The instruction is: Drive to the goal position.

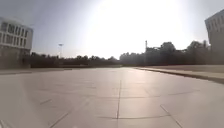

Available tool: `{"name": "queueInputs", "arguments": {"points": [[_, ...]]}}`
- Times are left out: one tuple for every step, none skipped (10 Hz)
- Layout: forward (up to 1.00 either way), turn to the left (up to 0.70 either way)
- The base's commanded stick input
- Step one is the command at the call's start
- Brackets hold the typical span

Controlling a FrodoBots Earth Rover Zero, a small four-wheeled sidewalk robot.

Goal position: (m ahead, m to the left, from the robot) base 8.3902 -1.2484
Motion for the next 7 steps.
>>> {"name": "queueInputs", "arguments": {"points": [[0.56,0.0],[0.56,0.0],[0.56,0.0],[0.55,-0.03],[0.55,0.0],[0.56,-0.03],[0.56,-0.02]]}}
